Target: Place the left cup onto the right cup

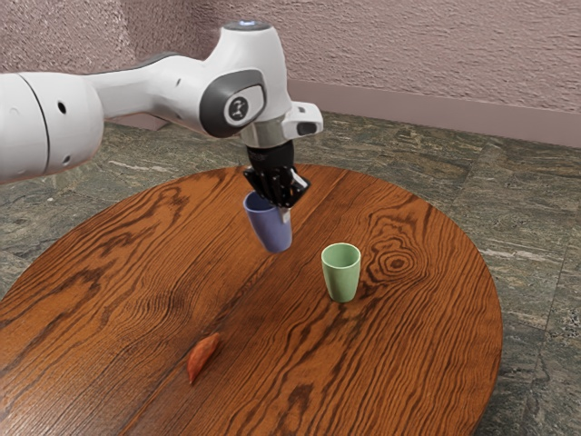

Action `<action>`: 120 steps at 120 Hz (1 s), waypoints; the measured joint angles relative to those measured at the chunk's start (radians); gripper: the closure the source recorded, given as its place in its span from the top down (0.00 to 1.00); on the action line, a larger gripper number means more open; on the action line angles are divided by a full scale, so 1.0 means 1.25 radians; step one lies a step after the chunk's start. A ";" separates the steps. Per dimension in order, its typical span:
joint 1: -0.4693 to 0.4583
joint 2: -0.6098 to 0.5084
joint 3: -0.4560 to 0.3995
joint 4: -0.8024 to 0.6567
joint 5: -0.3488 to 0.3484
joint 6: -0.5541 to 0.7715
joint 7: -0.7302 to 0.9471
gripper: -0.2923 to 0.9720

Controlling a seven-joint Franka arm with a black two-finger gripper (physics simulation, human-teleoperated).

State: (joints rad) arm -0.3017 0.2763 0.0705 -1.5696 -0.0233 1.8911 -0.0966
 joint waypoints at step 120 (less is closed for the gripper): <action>0.043 0.218 -0.147 0.283 0.043 -0.005 0.001 0.15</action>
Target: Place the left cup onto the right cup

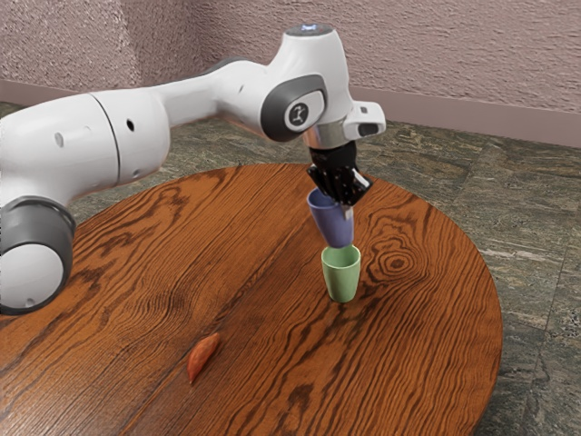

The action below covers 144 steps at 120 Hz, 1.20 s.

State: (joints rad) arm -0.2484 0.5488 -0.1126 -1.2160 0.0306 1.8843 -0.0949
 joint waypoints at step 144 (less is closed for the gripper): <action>0.005 0.075 -0.001 0.034 0.020 0.014 0.019 0.15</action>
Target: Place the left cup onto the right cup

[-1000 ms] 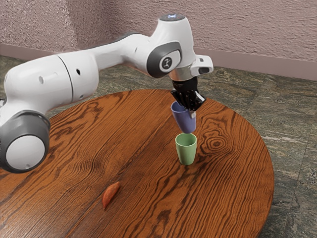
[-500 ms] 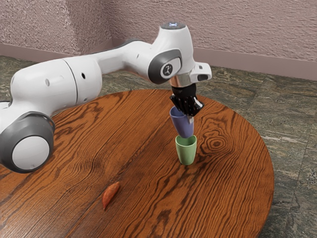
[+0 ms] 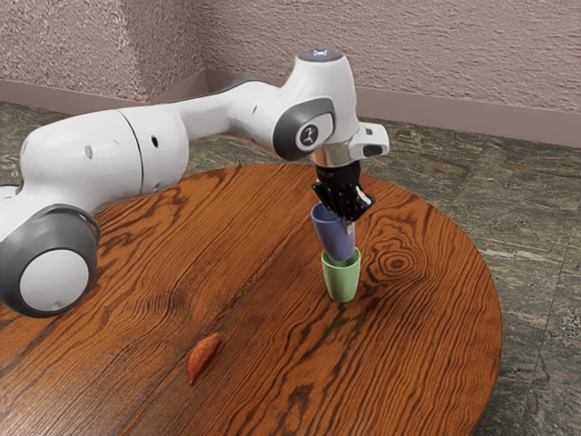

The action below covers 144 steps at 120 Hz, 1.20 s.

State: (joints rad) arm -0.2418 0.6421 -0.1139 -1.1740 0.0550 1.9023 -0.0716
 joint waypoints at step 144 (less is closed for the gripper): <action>0.001 0.014 0.001 -0.051 -0.024 0.074 0.004 0.59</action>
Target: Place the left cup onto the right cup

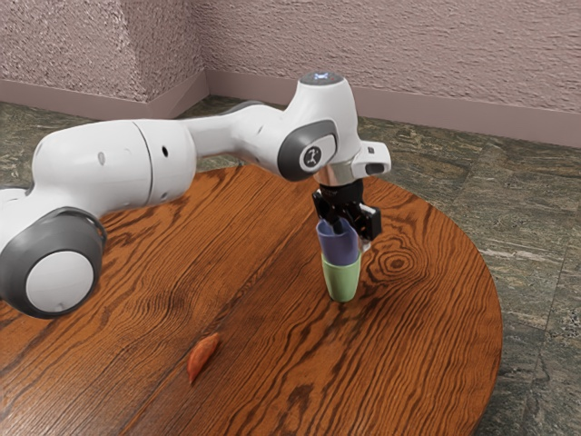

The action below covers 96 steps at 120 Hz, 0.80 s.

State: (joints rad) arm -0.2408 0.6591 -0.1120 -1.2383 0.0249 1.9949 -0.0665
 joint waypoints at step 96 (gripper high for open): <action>0.144 -0.426 0.001 -0.177 -0.010 -0.194 0.008 0.75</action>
State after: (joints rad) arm -0.0612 0.1269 -0.1111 -1.4597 0.0118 1.7527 -0.0571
